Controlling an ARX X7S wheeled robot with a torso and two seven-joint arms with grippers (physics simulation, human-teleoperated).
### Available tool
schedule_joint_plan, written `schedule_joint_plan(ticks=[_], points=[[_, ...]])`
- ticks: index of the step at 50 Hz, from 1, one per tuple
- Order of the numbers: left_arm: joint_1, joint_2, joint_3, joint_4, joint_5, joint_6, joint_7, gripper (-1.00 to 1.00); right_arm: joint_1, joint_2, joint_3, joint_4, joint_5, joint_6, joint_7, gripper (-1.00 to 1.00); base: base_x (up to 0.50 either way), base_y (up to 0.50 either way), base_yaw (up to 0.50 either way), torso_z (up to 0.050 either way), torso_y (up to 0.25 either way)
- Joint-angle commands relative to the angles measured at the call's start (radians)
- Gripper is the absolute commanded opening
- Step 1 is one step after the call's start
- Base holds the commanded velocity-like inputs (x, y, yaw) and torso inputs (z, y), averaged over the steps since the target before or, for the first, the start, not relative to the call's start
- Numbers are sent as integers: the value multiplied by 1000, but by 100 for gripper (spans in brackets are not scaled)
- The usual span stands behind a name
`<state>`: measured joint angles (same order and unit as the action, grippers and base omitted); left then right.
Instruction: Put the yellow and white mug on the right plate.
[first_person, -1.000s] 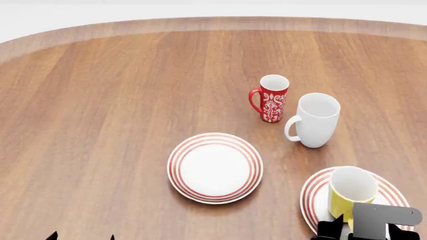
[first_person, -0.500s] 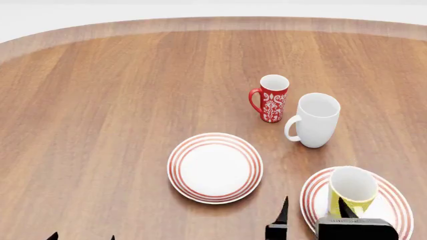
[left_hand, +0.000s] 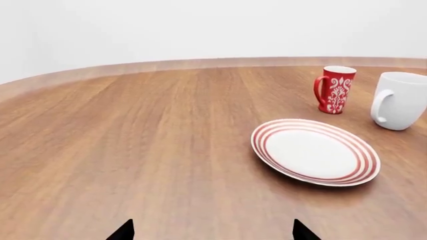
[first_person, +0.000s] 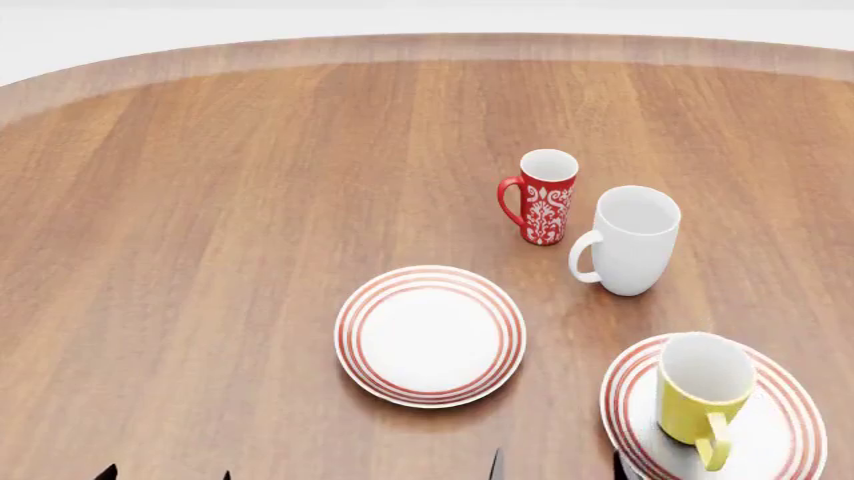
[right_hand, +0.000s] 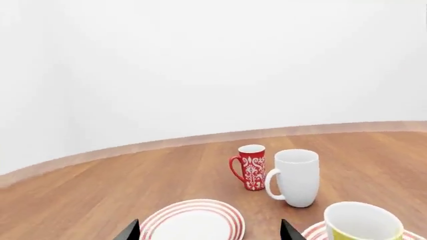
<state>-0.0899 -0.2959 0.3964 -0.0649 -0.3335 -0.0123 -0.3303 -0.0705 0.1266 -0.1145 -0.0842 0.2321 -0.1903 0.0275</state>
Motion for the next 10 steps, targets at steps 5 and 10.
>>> schedule_joint_plan(ticks=[5, 10], points=[[4, 11, -23, 17, 20, 19, 8, 100, -44, -17, -13, -44, 11, -13, -10, 100, 0, 0, 0, 0, 0], [9, 5, -26, 32, 15, 19, 5, 100, -42, -13, -18, -44, 13, -8, 1, 100, 0, 0, 0, 0, 0]])
